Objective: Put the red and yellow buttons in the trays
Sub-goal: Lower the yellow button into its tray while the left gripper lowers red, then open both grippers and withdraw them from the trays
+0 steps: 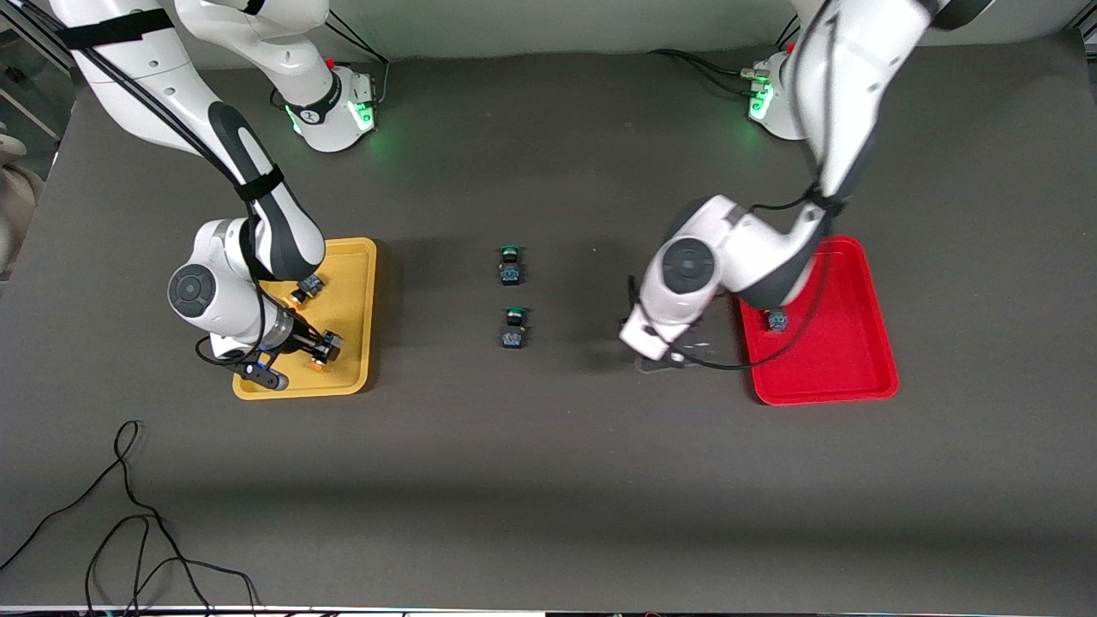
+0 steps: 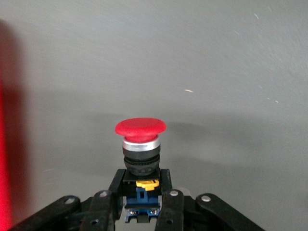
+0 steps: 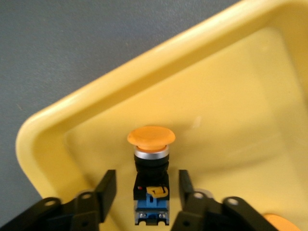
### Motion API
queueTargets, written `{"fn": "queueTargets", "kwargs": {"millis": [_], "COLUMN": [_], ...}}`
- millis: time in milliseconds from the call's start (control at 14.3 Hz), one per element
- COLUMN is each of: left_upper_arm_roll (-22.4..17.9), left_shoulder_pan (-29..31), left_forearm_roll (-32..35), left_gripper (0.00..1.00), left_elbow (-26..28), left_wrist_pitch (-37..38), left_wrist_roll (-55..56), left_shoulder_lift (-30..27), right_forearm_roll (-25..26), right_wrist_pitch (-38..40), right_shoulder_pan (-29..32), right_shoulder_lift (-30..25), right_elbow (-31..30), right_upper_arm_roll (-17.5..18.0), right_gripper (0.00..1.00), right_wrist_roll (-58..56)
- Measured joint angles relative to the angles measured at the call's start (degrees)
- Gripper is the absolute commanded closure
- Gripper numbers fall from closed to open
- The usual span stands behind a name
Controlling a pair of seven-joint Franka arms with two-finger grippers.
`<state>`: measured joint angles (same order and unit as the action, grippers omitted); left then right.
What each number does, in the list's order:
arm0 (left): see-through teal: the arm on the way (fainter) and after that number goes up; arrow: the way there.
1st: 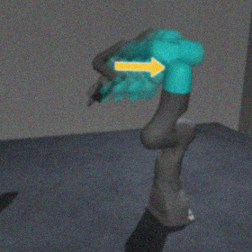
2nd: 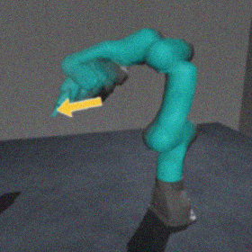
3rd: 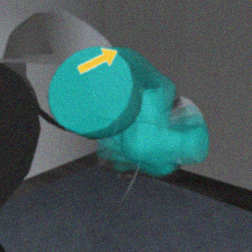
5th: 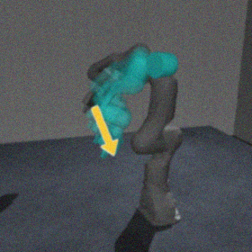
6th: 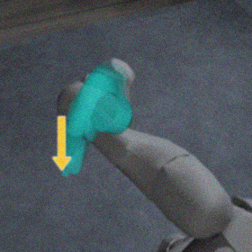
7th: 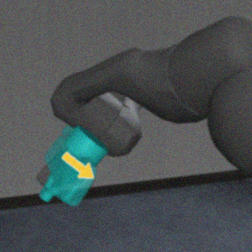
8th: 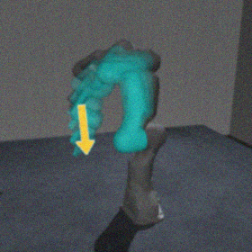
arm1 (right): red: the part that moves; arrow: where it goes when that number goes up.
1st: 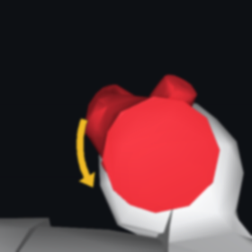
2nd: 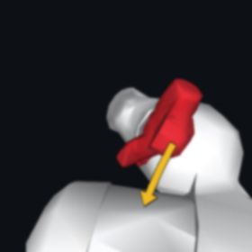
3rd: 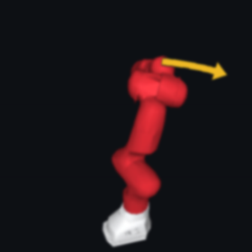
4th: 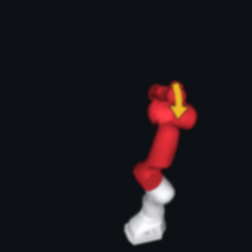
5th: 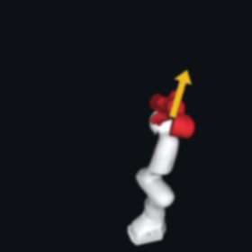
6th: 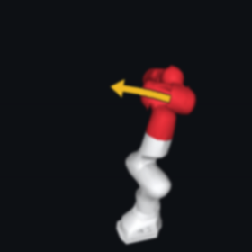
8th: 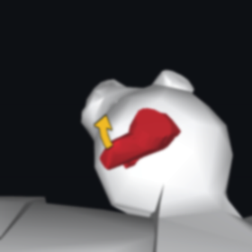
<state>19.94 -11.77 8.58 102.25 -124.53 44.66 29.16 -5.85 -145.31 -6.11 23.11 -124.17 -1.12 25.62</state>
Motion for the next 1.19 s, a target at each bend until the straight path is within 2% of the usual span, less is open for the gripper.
{"fn": "queueTargets", "kwargs": {"millis": [140, 280, 489, 629, 699, 769, 839, 909, 978, 1188], "left_upper_arm_roll": [0.3, 0.3, 0.1, 0.1, 0.1, 0.0, 0.0, 0.0, 0.0, 0.2], "left_shoulder_pan": [6.2, 13.7, 23.2, 27.4, 28.4, 29.1, 29.7, 30.3, 30.7, 30.9], "left_forearm_roll": [-2.4, -3.0, -1.4, 0.6, 2.0, 3.4, 4.5, 5.3, 5.7, 6.0], "left_gripper": [0.99, 0.99, 0.98, 0.98, 0.94, 0.79, 0.50, 0.09, 0.01, 0.01], "left_elbow": [1.2, 4.3, 8.7, 11.0, 12.6, 14.6, 16.5, 18.1, 18.7, 17.9], "left_wrist_pitch": [6.7, 10.3, 10.0, 7.3, 4.6, 1.2, -1.7, -3.8, -4.5, -1.9], "left_wrist_roll": [-9.5, -18.9, -30.0, -34.1, -34.8, -34.8, -34.8, -34.8, -34.8, -34.8], "left_shoulder_lift": [-4.9, -8.8, -10.0, -9.0, -8.2, -7.2, -6.3, -5.3, -4.7, -5.2], "right_forearm_roll": [0.0, 0.0, 0.0, 0.0, 0.1, 0.1, 0.1, 0.2, 0.2, 1.6], "right_wrist_pitch": [0.2, 2.6, 11.7, 17.8, 20.8, 23.6, 25.9, 28.7, 31.6, 38.5], "right_shoulder_pan": [0.0, -0.1, -0.2, -0.2, -0.2, -0.2, -0.2, 0.0, 0.4, 1.7], "right_shoulder_lift": [-0.7, -2.6, -8.9, -13.9, -16.4, -18.6, -20.5, -22.3, -23.7, -27.4], "right_elbow": [0.4, 1.3, 4.7, 7.1, 8.3, 9.7, 11.0, 12.6, 14.2, 17.9], "right_upper_arm_roll": [0.0, 0.0, 0.2, 0.6, 0.7, 0.8, 0.8, 0.8, 0.7, 0.3], "right_gripper": [0.00, 0.00, 0.00, 0.00, 0.00, 0.00, 0.00, 0.00, 0.00, 0.00], "right_wrist_roll": [0.0, 0.0, -0.1, -0.4, -0.7, -2.1, -4.4, -7.6, -10.0, -15.5]}}
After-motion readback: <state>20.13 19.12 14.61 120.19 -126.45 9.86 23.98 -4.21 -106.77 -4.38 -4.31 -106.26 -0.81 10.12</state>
